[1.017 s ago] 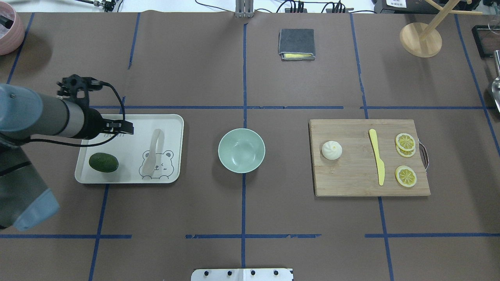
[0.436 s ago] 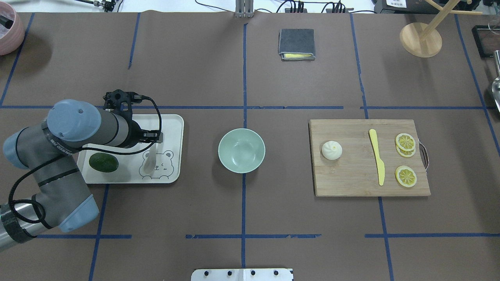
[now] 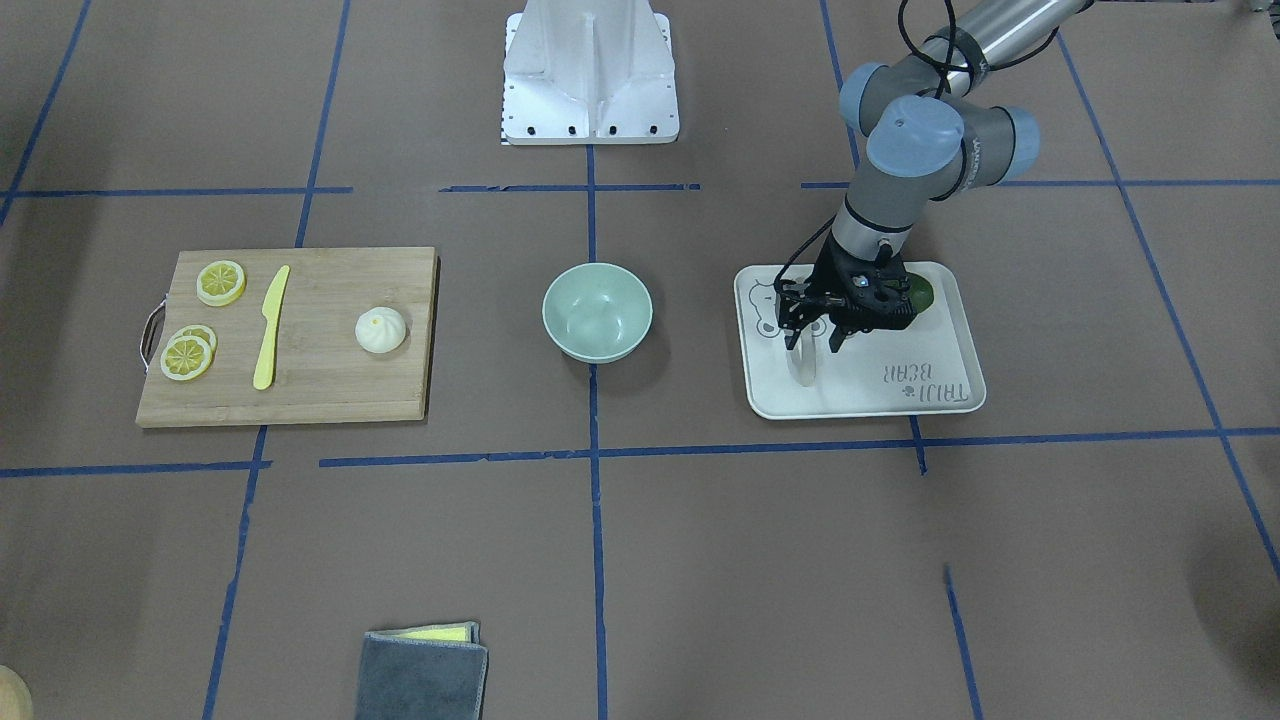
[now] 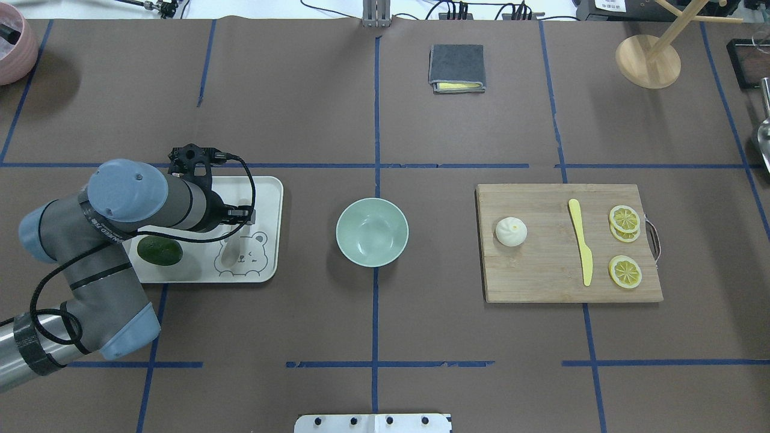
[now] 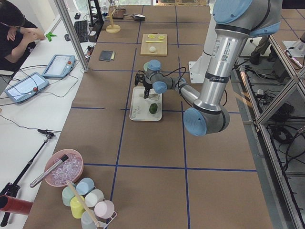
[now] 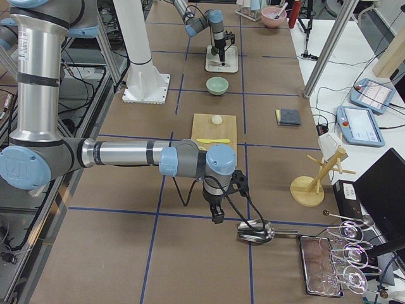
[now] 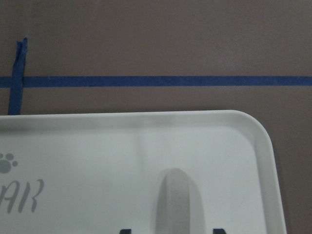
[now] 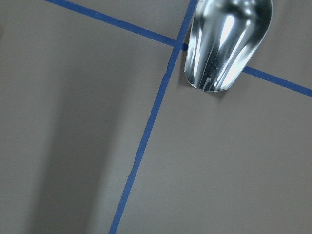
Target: Put spoon and bun in bowl
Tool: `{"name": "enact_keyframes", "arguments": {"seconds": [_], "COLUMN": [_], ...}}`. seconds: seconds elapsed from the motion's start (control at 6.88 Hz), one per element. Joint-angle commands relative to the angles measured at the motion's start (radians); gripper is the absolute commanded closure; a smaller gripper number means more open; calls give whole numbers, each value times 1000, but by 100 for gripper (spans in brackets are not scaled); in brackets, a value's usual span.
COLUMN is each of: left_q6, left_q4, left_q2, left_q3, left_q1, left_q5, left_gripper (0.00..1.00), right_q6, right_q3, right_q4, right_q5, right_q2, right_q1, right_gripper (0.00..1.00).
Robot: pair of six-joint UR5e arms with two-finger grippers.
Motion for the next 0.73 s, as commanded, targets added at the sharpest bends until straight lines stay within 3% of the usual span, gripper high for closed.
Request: {"name": "enact_keyframes", "arguments": {"seconds": [0.0,0.15,0.58], "left_q6": [0,1,4], "left_q4": [0,0,6], "left_q2": [-2,1,5], "left_q3": [0,0,-23], "left_q1": [6,8,2], "left_q5": [22,25,56], "left_gripper": [89,100,100], "right_q6": [2,3,2], "right_q3": [-2,-2,-2], "right_q4": [0,0,0], "right_q5": [0,0,0], "right_q2": [2,2,0], "right_q1": [0,0,0], "right_gripper": [0,0,0]}}
